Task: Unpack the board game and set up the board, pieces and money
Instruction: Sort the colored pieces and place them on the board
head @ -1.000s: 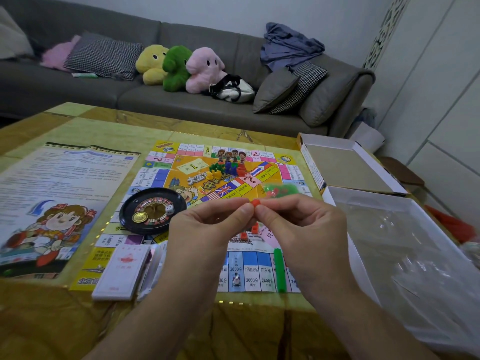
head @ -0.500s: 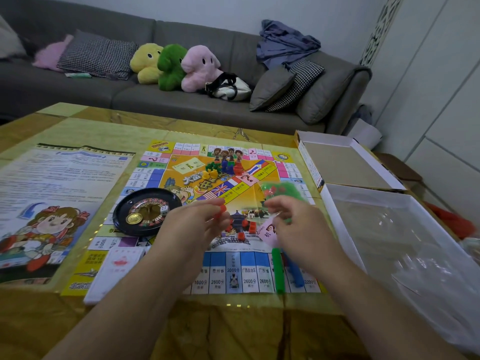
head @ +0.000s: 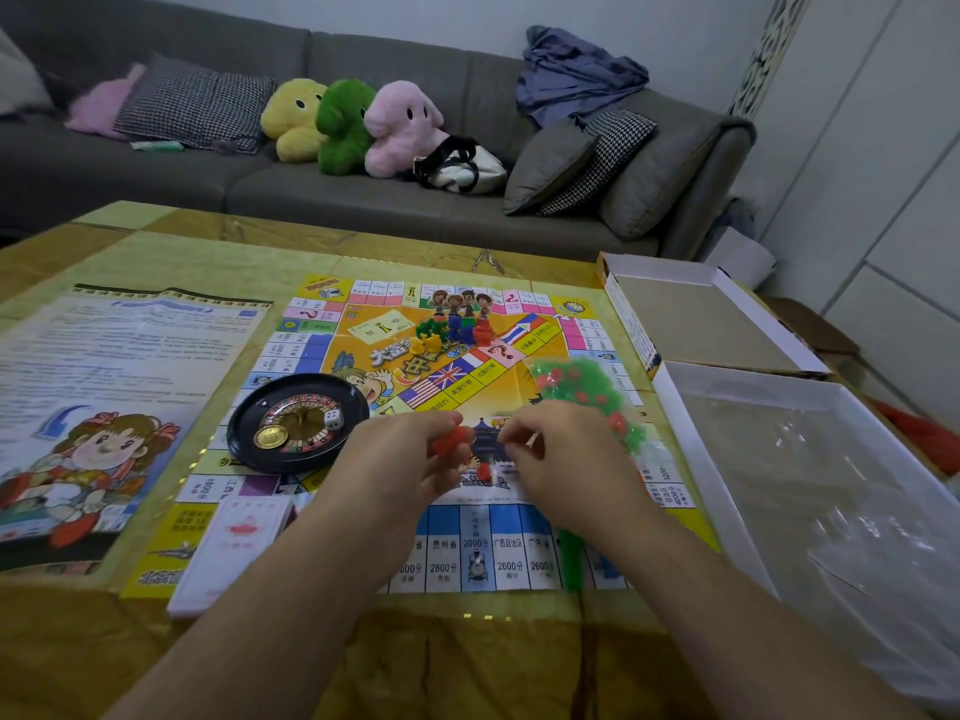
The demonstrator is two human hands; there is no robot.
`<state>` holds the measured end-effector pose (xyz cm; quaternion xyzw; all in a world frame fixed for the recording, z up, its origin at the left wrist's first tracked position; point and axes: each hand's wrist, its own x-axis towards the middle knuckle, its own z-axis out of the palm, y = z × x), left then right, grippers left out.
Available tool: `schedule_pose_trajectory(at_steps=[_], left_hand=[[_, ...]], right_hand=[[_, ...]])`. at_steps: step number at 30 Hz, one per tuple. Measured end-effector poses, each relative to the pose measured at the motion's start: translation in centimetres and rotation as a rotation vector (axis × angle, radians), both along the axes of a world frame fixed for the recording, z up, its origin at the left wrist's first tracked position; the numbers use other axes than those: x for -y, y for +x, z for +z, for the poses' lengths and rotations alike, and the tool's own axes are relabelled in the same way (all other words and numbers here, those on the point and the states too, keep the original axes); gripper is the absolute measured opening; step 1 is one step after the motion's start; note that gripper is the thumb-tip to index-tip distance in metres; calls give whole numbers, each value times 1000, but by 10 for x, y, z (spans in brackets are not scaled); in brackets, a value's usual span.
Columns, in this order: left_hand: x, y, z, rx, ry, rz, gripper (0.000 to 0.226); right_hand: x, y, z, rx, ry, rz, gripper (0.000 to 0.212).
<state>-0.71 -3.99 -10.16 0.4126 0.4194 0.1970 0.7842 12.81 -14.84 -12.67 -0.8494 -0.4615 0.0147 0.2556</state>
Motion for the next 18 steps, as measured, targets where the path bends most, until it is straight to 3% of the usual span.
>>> schedule_pose_trajectory(at_steps=[9, 14, 18], left_hand=[[9, -3, 1, -8, 96, -75, 12], [12, -11, -1, 30, 130, -121, 18], [14, -14, 3, 101, 176, -168, 21]], right_hand=[[23, -4, 10, -369, 246, -97, 16], [25, -7, 12, -382, 285, -130, 16], [30, -8, 30, -624, 419, -97, 17]])
